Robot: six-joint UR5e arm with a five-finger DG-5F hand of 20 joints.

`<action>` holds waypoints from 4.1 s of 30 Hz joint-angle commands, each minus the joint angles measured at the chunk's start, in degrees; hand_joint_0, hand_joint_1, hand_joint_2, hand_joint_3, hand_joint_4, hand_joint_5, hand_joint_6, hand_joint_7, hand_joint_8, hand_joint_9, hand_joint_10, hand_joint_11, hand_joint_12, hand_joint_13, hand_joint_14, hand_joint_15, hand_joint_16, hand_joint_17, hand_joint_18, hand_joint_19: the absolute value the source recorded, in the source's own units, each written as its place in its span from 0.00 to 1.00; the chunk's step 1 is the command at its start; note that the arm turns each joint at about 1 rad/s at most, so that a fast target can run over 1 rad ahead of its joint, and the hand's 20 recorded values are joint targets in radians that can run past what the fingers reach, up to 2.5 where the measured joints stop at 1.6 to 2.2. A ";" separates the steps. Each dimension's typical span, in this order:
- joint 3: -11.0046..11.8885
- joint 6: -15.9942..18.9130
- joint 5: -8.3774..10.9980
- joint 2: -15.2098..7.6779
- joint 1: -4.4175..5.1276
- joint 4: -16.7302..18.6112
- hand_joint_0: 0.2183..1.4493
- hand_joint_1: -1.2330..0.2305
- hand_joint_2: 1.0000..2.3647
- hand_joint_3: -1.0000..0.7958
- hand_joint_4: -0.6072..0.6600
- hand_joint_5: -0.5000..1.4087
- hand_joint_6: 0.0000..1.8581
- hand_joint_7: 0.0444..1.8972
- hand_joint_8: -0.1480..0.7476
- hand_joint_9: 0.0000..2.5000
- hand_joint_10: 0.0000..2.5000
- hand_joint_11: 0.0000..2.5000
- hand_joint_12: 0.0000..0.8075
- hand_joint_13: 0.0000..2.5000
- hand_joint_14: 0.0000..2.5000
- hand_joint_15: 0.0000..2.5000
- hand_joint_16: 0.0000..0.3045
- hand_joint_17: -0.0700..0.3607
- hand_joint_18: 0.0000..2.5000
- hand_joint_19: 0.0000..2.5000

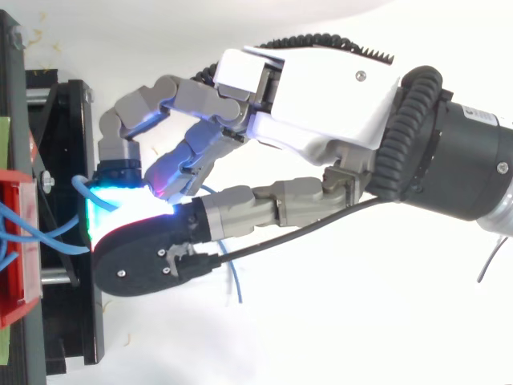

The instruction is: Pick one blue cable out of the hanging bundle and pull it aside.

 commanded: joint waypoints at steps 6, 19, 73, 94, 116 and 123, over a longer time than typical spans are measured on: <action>0.05 0.00 0.04 0.01 0.03 0.11 0.28 0.36 0.01 0.51 0.55 0.19 0.49 0.58 0.56 0.38 0.01 0.30 0.56 0.33 0.01 0.22 0.19 0.47 0.32 0.22; 0.05 0.26 0.04 0.01 0.03 -0.24 0.19 0.44 0.00 0.30 0.54 0.19 0.49 0.56 0.53 0.38 0.01 0.30 0.54 0.31 0.01 0.23 0.19 0.46 0.30 0.23; -4.43 3.08 0.92 0.01 0.20 1.43 0.35 0.27 0.11 0.65 0.19 0.21 0.50 0.74 0.48 0.44 0.01 0.28 0.50 0.36 0.01 0.23 0.17 0.44 0.32 0.22; -12.08 4.57 1.10 -0.08 0.29 12.51 0.32 0.29 0.17 0.64 0.23 0.21 0.50 0.73 0.51 0.46 0.01 0.29 0.52 0.37 0.01 0.23 0.18 0.45 0.33 0.22; -12.08 1.67 0.92 0.01 0.29 12.51 0.30 0.30 0.25 0.62 0.24 0.22 0.50 0.73 0.52 0.46 0.01 0.29 0.53 0.38 0.01 0.24 0.18 0.46 0.34 0.22; -12.08 1.67 0.92 0.01 0.29 12.51 0.30 0.30 0.24 0.62 0.25 0.22 0.50 0.72 0.51 0.46 0.01 0.29 0.52 0.38 0.01 0.24 0.18 0.45 0.34 0.22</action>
